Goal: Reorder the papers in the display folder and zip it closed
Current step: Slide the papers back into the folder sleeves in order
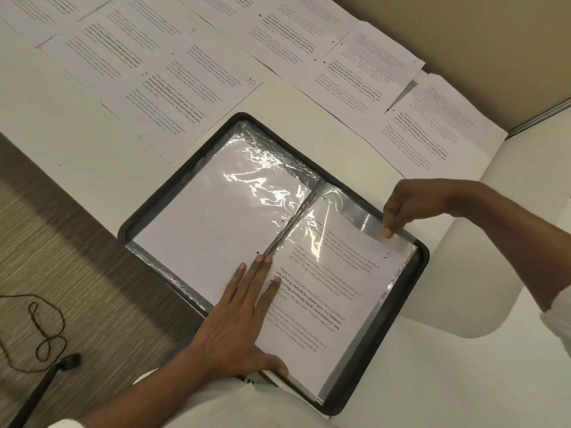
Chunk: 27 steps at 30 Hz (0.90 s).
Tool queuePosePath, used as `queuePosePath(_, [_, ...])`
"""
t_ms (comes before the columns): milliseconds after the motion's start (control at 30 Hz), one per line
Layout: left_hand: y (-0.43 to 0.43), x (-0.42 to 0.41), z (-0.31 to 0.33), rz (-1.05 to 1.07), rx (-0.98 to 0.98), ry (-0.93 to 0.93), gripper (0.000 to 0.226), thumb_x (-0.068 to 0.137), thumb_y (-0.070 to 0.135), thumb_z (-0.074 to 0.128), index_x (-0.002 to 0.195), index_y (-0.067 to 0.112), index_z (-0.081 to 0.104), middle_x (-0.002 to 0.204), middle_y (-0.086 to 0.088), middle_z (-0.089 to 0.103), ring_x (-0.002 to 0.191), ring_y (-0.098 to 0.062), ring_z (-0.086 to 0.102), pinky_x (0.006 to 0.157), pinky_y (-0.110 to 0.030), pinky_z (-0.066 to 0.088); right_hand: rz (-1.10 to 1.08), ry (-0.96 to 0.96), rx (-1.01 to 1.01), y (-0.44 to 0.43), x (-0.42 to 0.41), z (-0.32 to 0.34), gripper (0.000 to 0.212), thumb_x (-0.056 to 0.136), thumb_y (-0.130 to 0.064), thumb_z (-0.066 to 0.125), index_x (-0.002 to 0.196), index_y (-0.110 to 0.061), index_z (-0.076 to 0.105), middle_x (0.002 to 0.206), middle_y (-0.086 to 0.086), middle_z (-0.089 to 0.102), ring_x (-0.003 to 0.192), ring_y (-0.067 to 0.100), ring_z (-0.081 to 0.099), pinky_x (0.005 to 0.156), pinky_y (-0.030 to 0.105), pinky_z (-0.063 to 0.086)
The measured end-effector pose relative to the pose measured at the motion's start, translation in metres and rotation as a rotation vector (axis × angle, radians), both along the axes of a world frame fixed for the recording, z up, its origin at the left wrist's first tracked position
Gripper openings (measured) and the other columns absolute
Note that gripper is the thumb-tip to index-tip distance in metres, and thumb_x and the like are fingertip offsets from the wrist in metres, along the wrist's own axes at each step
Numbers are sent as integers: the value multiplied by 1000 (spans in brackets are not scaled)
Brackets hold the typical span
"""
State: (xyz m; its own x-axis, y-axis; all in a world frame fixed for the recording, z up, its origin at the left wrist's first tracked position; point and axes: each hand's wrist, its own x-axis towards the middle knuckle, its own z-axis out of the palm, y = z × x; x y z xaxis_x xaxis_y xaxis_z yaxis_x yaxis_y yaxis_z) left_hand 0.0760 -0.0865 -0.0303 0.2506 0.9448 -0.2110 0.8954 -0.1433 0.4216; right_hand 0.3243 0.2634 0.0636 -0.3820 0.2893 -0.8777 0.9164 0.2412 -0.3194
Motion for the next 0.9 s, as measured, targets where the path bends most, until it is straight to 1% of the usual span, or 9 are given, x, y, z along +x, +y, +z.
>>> queuePosePath(100, [3,7,9,22,7,-30,142,70,103,51,167,4,20,176,-20,-4,164,-39,-1,127,-64,16,-130,132,-150,1,4,9,24,96,-25,74,94,-1,79,100,10,80,99,24,73,102,45,57])
queuePosePath(200, [9,19,22,29,16,-82,142,70,103,52,167,4,23,177,-20,-3,164,-39,1,125,-69,22,-239,240,-215,2,2,12,39,100,-29,66,101,9,73,106,22,77,104,35,74,99,47,56])
queuePosePath(267, [13,27,31,14,25,-89,144,67,105,53,167,7,22,177,-17,-4,164,-37,-1,127,-67,17,-354,323,-250,1,-3,12,43,99,-30,66,100,14,67,104,27,74,100,36,74,95,47,58])
queuePosePath(333, [15,33,39,15,32,-124,143,65,104,55,167,9,22,178,-13,-4,165,-35,-2,128,-63,10,-483,416,-263,1,-10,13,35,97,-28,69,95,7,66,93,21,69,87,28,70,86,41,59])
queuePosePath(433, [14,41,59,90,6,-236,136,66,103,55,166,15,26,179,-2,0,165,-26,3,129,-64,15,-591,508,-240,1,-20,14,22,94,-24,75,83,-6,67,81,6,63,76,17,62,78,34,57])
queuePosePath(633, [25,50,125,397,-68,-238,106,66,108,45,145,39,50,164,22,34,145,0,29,123,-42,30,-658,635,-214,1,-47,29,22,87,-26,80,87,-8,67,82,6,62,79,18,62,80,33,58])
queuePosePath(700, [31,52,140,498,-16,-270,89,70,105,48,132,41,56,144,26,50,124,6,41,102,-31,46,-672,700,-230,0,-60,37,19,88,-24,79,87,-10,66,82,8,61,78,20,61,81,33,57])
queuePosePath(767, [39,53,150,531,60,-193,78,77,97,55,123,35,60,124,20,61,105,-1,54,82,-27,51,-703,761,-242,0,-74,46,18,88,-22,79,89,-9,67,82,9,62,77,20,62,79,31,58])
queuePosePath(900, [53,38,161,532,223,6,27,81,38,89,94,24,70,86,10,67,69,-13,64,51,-29,51,-762,862,-253,1,-101,57,24,85,-21,81,101,-5,72,86,11,71,84,22,69,80,31,60])
